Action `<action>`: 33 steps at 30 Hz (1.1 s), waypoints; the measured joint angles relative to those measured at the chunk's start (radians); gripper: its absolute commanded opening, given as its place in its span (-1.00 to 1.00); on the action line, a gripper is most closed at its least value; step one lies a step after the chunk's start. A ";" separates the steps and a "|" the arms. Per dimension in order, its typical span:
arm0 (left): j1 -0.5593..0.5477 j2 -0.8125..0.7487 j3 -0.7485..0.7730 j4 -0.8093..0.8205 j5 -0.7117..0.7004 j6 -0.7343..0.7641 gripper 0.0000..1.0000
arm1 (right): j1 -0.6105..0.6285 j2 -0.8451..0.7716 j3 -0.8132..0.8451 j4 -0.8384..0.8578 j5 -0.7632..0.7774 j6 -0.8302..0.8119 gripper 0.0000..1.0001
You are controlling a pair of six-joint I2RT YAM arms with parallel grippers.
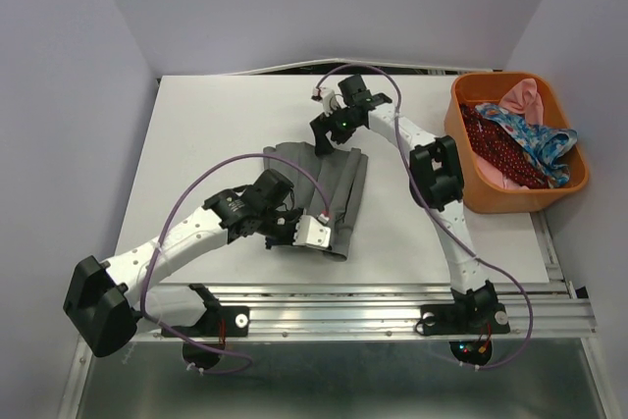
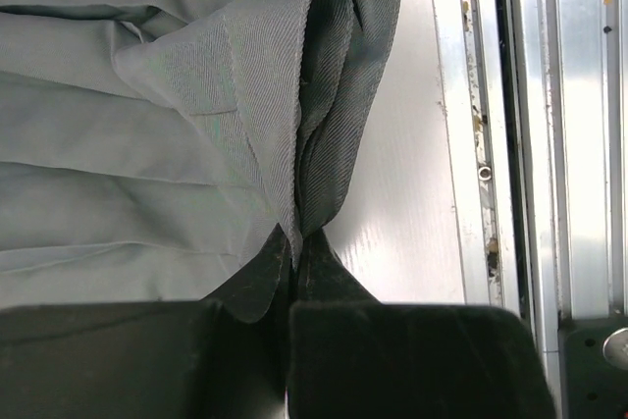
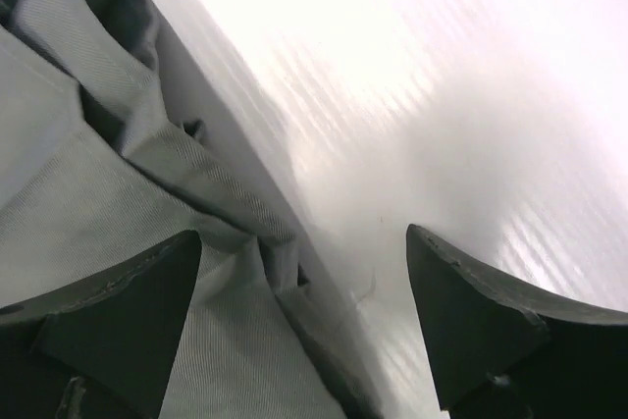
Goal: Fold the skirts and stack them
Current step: Fold the skirt
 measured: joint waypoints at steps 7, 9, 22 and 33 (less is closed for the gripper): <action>-0.001 0.014 0.016 -0.051 0.029 -0.005 -1.00 | -0.027 0.004 -0.052 0.076 -0.056 0.017 0.36; -0.001 0.034 0.043 -0.071 0.042 -0.011 -1.00 | -0.029 -0.010 -0.095 0.106 -0.096 0.014 0.33; 0.093 0.199 0.307 -0.156 0.127 -0.062 -1.00 | 0.019 -0.094 -0.378 0.157 -0.438 -0.003 -0.09; 0.222 0.409 0.472 -0.148 0.123 -0.058 -1.00 | 0.056 -0.123 -0.497 0.129 -0.576 -0.013 -0.14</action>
